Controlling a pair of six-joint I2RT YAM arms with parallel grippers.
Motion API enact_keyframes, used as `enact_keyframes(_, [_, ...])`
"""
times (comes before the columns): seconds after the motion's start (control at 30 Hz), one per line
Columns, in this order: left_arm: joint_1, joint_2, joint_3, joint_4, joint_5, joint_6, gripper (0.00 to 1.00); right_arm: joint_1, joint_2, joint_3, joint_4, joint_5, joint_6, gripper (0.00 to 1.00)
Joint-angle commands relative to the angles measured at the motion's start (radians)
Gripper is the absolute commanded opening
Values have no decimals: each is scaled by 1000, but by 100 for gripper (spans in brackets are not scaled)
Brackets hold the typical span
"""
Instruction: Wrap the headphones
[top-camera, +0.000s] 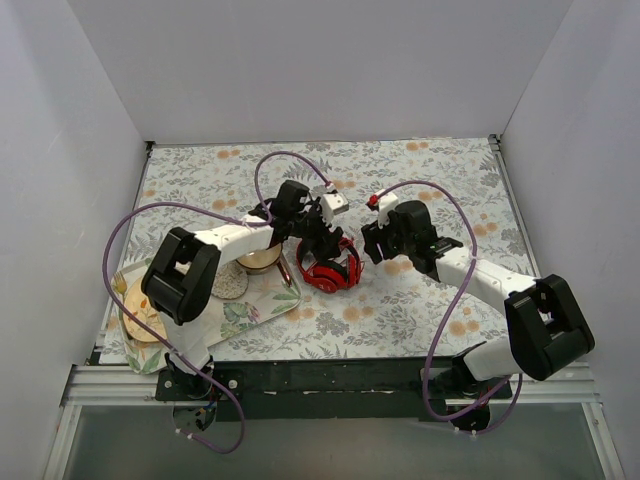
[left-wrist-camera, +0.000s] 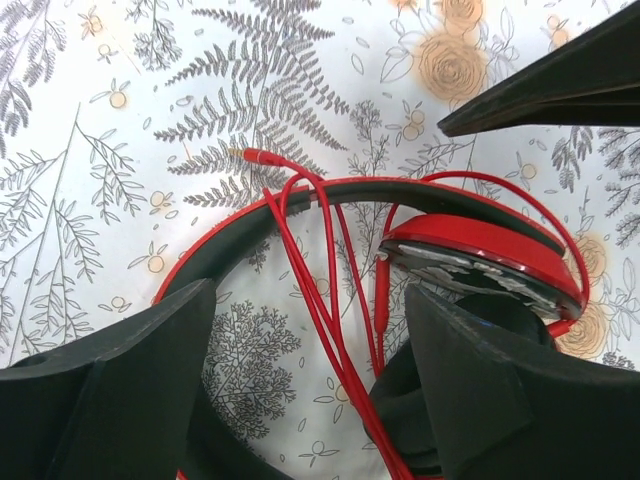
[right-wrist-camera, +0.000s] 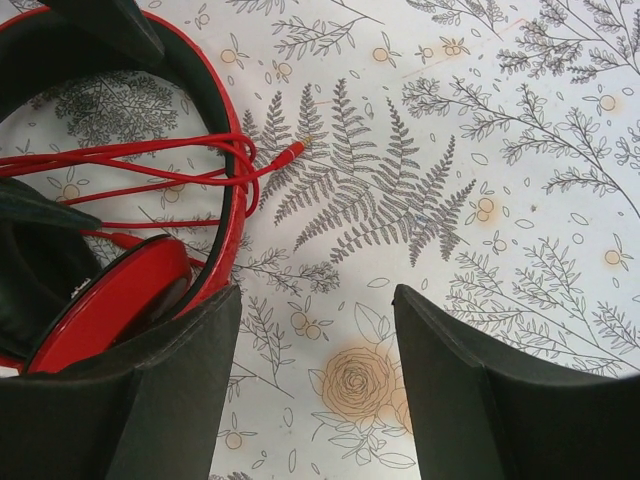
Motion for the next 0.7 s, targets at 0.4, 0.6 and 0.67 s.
enact_keyframes(0.4, [234, -263, 26, 39, -439, -292, 98, -126, -248, -151, 148, 237, 153, 99])
enact_keyframes(0.6, [466, -365, -38, 25, -500, -352, 98, -158, -426, -280, 217, 490, 209, 99])
enact_keyframes(0.67, [505, -393, -66, 24, -495, -347, 98, -163, -494, -329, 253, 565, 220, 99])
